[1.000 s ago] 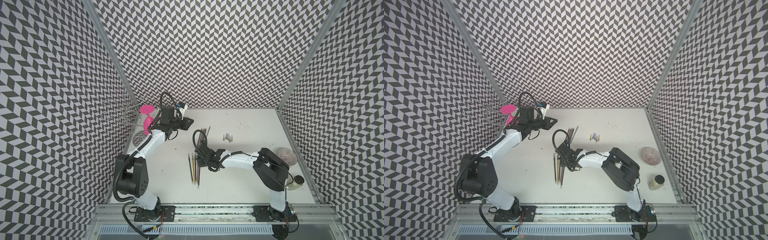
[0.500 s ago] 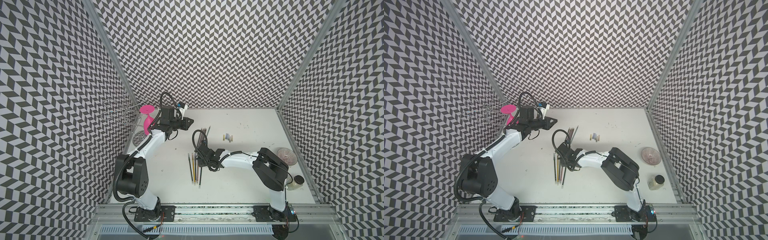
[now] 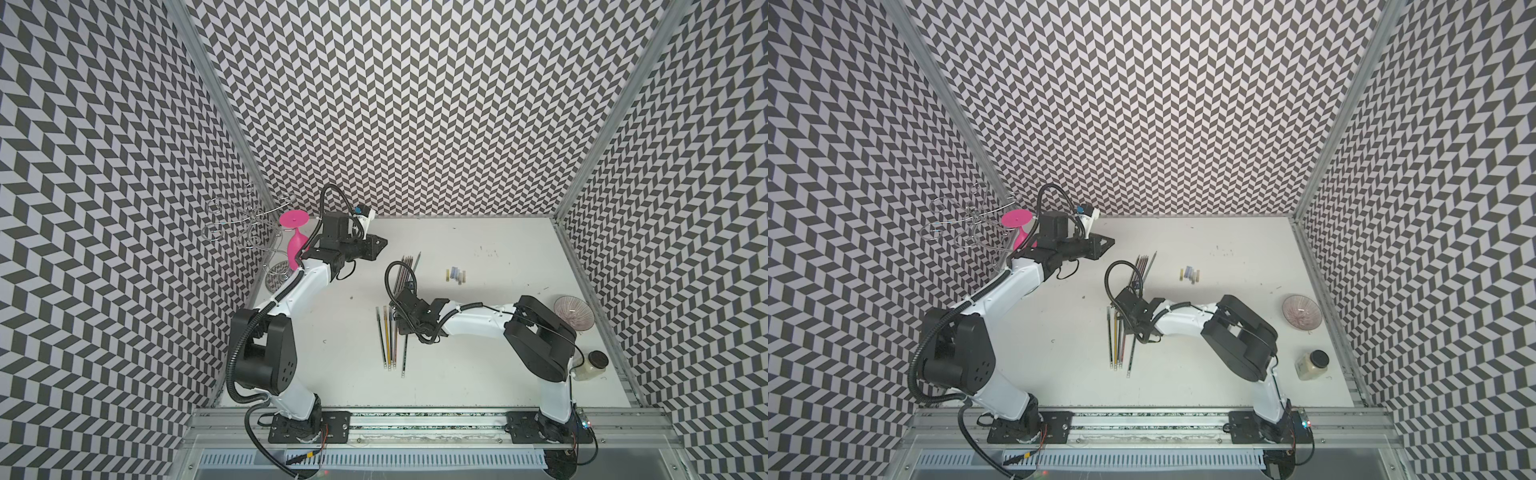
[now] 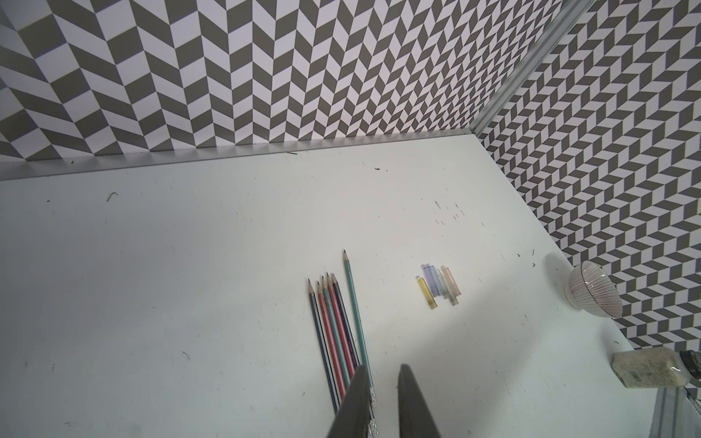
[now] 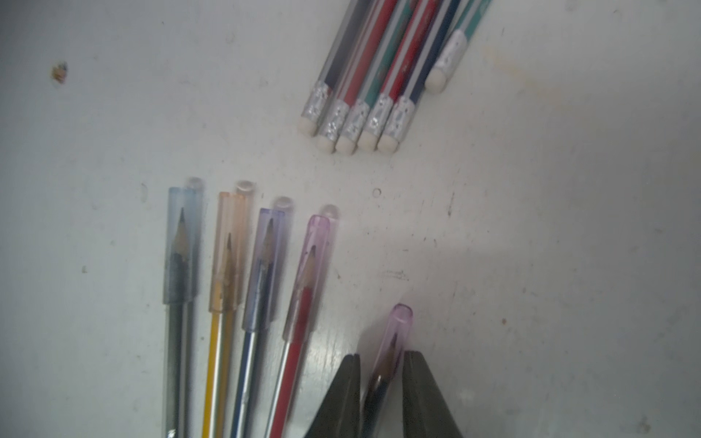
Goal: Remove the protective cover of the pencils
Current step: Pick up the pencil from the center of the board.
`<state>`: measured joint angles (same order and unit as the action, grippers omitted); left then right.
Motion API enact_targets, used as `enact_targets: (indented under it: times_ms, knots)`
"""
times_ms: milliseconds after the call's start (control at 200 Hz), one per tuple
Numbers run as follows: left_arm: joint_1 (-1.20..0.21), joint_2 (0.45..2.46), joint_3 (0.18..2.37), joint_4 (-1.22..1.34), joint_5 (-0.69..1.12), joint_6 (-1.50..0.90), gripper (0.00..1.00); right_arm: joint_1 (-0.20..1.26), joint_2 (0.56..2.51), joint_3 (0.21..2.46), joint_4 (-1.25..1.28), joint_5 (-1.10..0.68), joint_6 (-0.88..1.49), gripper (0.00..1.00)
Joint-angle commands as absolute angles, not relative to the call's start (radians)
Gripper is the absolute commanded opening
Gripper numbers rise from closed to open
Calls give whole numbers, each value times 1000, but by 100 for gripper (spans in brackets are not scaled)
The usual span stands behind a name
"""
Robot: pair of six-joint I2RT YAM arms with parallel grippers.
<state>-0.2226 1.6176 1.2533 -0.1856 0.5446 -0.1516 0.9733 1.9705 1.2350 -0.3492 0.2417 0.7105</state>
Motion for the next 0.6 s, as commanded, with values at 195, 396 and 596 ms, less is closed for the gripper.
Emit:
enact_targets:
  times_ms: [195,396,596]
  knots:
    - [-243,1616,1249,-170,547,-153,17,948,1838,1124,-349,294,748,7]
    - [-350,1601,1242,-149,608,-150,20,782,1527,981,-250,250,681,1]
    - [-502,1548,1143,69,787,-220,31,560,1130,697,183,6,611,0]
